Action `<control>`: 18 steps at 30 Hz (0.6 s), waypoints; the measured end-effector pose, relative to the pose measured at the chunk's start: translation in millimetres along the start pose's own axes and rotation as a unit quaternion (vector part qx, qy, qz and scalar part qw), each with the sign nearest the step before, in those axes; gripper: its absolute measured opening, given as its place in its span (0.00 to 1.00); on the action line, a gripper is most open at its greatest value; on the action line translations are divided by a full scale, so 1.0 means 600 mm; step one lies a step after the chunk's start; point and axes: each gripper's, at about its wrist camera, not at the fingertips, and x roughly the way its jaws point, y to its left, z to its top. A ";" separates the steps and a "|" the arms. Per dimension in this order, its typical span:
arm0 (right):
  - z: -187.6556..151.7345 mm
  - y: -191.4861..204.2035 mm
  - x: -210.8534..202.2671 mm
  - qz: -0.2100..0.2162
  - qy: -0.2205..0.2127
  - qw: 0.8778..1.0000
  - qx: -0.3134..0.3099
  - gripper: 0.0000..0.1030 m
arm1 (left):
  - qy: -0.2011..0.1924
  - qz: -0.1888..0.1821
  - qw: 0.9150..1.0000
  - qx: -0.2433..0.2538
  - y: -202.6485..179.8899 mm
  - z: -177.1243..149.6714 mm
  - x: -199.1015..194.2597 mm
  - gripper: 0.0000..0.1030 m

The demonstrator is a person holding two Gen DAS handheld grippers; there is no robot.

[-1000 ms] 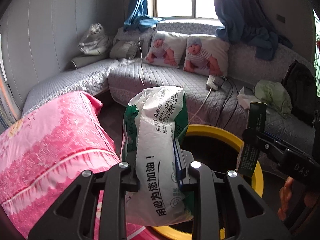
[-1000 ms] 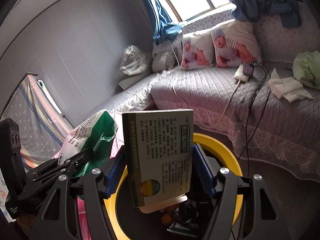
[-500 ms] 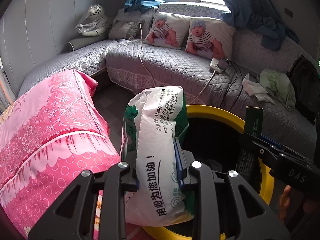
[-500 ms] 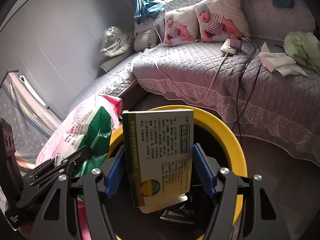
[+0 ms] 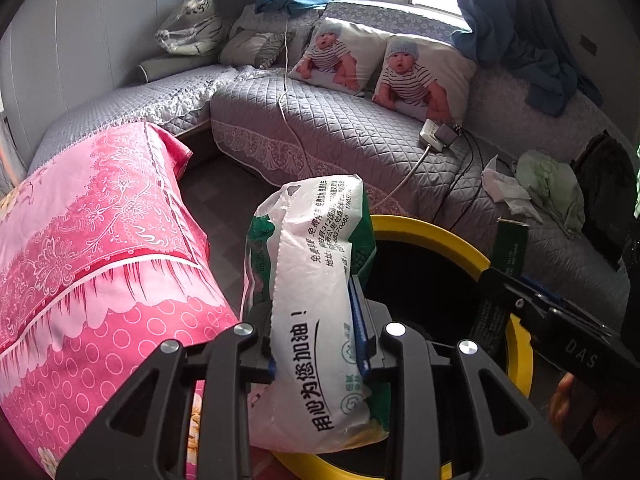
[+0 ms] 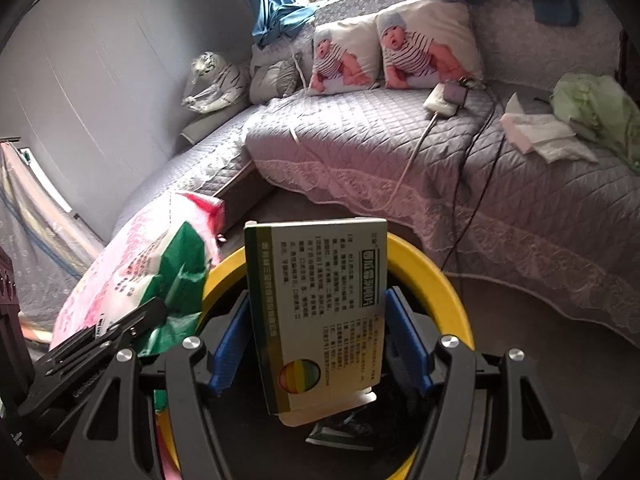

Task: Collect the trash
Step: 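Carry the box and wipe pack over the yellow bin and open both tools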

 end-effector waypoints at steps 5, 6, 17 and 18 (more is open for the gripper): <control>0.007 -0.008 -0.005 -0.029 0.004 1.000 0.001 0.76 | -0.019 -0.004 1.000 -0.006 0.001 0.004 -0.018 0.54; 0.007 -0.010 -0.008 -0.034 0.002 0.999 0.003 0.76 | -0.027 -0.002 1.000 -0.015 0.004 0.006 -0.026 0.66; 0.013 -0.005 -0.049 -0.101 -0.045 0.994 -0.008 0.92 | -0.099 0.026 0.992 -0.077 0.071 0.010 -0.135 0.92; 0.014 -0.004 -0.047 -0.112 -0.051 0.992 -0.008 0.92 | -0.109 0.033 0.990 -0.080 0.079 0.009 -0.148 0.92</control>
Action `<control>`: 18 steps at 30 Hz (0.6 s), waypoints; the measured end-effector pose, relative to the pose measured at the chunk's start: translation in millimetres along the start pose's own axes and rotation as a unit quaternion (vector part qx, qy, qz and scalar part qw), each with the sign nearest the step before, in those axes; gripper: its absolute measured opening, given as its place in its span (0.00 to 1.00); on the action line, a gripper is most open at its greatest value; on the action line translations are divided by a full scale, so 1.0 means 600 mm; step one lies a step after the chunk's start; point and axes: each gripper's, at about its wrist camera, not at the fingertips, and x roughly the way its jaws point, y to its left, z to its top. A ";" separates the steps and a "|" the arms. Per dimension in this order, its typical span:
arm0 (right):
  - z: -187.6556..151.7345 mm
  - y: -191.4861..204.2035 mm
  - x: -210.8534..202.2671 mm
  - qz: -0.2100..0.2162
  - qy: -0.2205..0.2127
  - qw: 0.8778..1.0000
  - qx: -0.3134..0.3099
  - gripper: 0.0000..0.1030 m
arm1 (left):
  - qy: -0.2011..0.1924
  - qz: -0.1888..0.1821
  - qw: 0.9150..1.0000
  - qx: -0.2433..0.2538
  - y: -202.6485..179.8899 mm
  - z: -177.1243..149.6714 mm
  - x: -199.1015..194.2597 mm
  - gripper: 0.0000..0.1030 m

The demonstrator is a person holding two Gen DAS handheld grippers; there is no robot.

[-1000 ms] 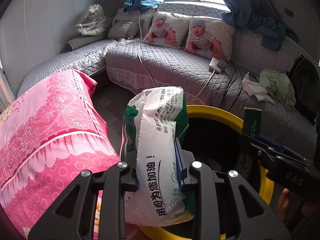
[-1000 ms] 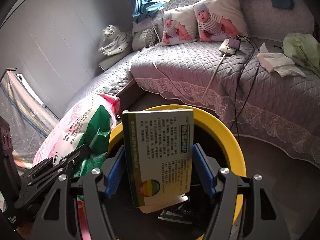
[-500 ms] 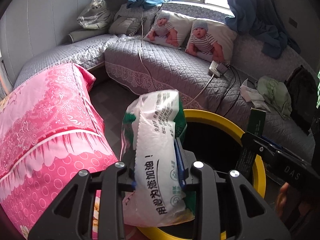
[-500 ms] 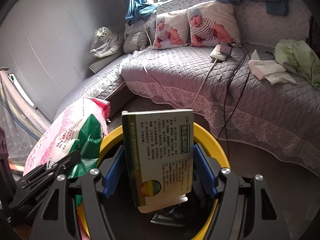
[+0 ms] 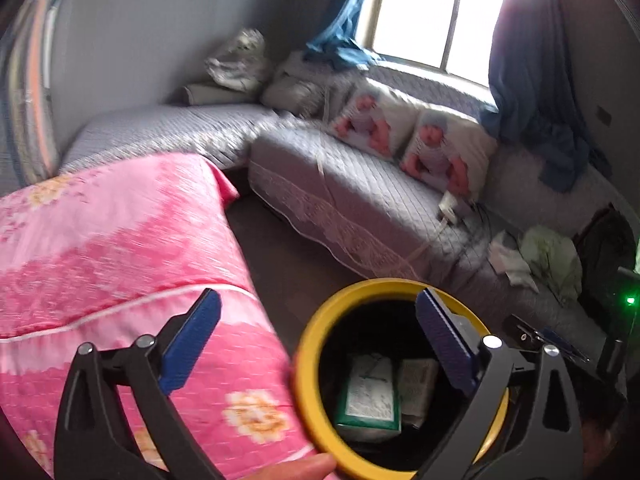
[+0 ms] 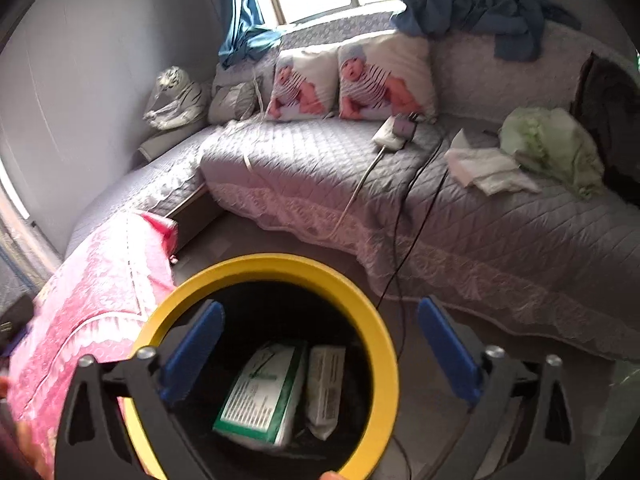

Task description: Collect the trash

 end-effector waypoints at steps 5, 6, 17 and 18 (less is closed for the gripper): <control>0.002 -0.001 0.039 -0.048 0.003 0.999 0.001 0.92 | -0.045 0.048 0.998 -0.011 0.070 0.007 -0.078 0.92; 0.001 -0.001 0.047 -0.053 0.003 0.999 0.001 0.92 | -0.051 0.057 0.997 -0.016 0.084 0.007 -0.093 0.92; -0.037 0.112 -0.088 0.081 -0.079 0.993 -0.038 0.92 | -0.115 0.140 0.981 -0.072 0.245 -0.024 -0.319 0.92; -0.043 0.127 -0.114 0.100 -0.094 0.989 -0.048 0.92 | -0.121 0.146 0.979 -0.072 0.248 -0.031 -0.339 0.92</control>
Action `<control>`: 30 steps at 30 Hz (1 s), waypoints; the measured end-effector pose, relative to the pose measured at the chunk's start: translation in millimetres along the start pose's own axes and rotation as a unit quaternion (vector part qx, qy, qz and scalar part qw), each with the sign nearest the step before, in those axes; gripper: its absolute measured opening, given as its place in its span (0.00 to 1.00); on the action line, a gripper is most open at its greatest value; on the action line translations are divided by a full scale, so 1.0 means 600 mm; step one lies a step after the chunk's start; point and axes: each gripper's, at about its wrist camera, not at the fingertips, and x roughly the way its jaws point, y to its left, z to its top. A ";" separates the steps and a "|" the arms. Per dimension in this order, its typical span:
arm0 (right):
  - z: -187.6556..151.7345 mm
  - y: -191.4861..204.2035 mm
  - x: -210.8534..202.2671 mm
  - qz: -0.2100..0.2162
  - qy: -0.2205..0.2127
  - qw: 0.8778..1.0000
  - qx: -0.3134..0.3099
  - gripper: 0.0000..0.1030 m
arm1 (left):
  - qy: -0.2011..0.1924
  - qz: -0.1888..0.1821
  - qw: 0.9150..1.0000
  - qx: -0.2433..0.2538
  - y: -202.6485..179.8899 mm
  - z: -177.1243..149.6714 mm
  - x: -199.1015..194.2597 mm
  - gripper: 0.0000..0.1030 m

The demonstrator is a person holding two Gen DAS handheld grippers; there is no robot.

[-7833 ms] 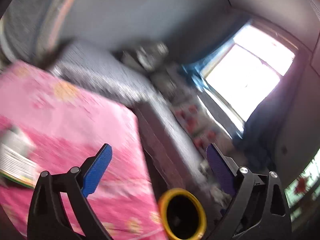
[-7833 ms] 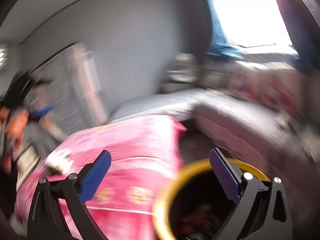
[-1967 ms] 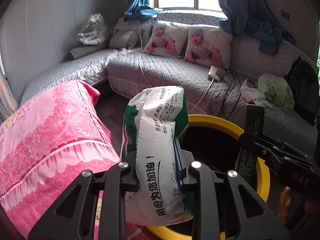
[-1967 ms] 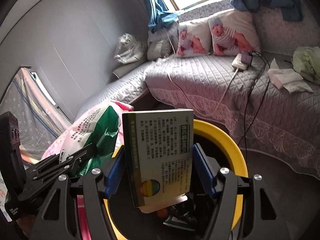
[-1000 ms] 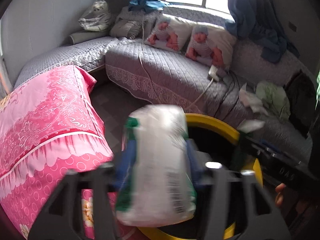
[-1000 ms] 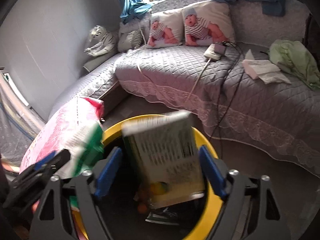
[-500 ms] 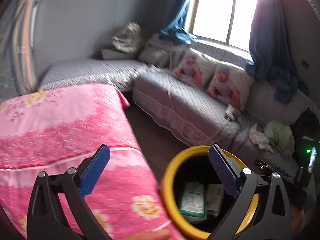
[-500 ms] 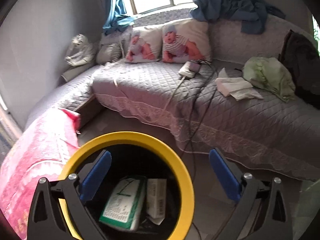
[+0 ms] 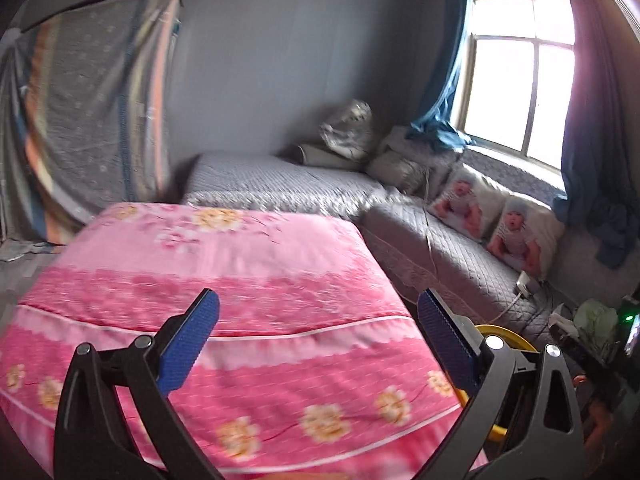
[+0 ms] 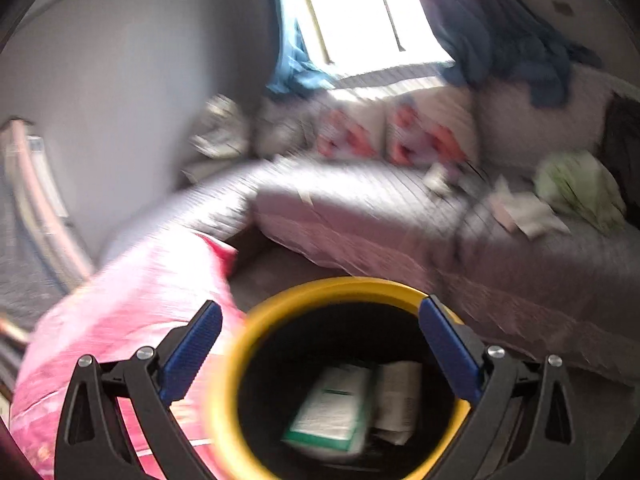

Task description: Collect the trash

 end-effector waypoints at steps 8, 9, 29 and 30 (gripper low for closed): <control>-0.007 0.145 -0.150 0.094 -0.078 0.989 -0.078 0.92 | -0.066 0.075 0.995 -0.005 0.063 -0.017 -0.154 0.92; -0.016 0.165 -0.166 0.113 -0.080 0.986 -0.092 0.92 | -0.069 0.079 0.994 -0.006 0.067 -0.019 -0.167 0.92; -0.133 0.300 -0.274 0.174 -0.099 0.965 -0.172 0.92 | -0.102 0.122 0.987 -0.009 0.081 -0.090 -0.247 0.92; -0.135 0.300 -0.276 0.173 -0.105 0.964 -0.171 0.92 | -0.103 0.125 0.987 -0.009 0.083 -0.092 -0.247 0.92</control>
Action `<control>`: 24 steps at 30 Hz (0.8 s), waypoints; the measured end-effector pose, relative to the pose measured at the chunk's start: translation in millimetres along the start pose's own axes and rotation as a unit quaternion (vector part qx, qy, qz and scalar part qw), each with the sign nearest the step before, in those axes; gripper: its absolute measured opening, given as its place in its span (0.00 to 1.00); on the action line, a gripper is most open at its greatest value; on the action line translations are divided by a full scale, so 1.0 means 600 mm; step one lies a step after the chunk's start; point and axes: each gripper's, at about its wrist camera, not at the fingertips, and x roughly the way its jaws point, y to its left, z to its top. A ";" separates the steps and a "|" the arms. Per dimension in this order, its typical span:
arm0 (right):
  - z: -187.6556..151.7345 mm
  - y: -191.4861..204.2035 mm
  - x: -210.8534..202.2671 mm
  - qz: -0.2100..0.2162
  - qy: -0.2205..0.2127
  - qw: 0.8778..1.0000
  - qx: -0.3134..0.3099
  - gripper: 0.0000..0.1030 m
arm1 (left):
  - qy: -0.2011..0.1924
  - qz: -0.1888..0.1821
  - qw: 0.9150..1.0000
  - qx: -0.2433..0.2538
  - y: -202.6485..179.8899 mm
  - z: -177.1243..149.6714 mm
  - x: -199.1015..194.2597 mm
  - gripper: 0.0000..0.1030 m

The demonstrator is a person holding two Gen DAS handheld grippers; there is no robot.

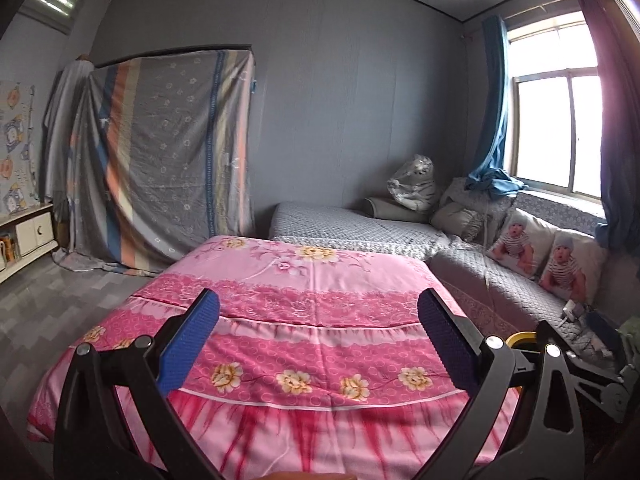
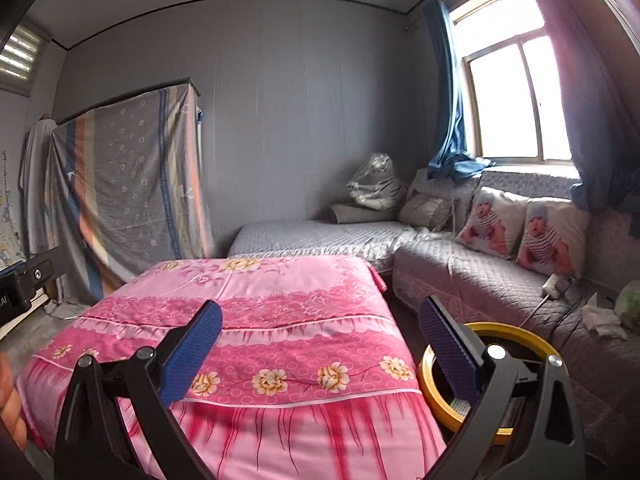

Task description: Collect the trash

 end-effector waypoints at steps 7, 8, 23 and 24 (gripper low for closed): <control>-0.013 0.005 -0.007 -0.005 -0.008 1.000 0.002 0.92 | 0.009 0.004 1.000 -0.020 0.016 -0.005 0.002 0.92; -0.015 0.004 -0.006 -0.008 -0.006 1.000 0.005 0.92 | 0.009 0.005 1.000 -0.021 0.017 -0.006 0.002 0.92; -0.023 -0.013 0.002 -0.023 0.008 0.999 0.030 0.92 | 0.022 0.001 0.999 -0.024 0.015 -0.017 0.002 0.92; -0.024 -0.014 0.002 -0.023 0.009 0.999 0.031 0.92 | 0.022 0.000 0.999 -0.024 0.014 -0.017 0.001 0.92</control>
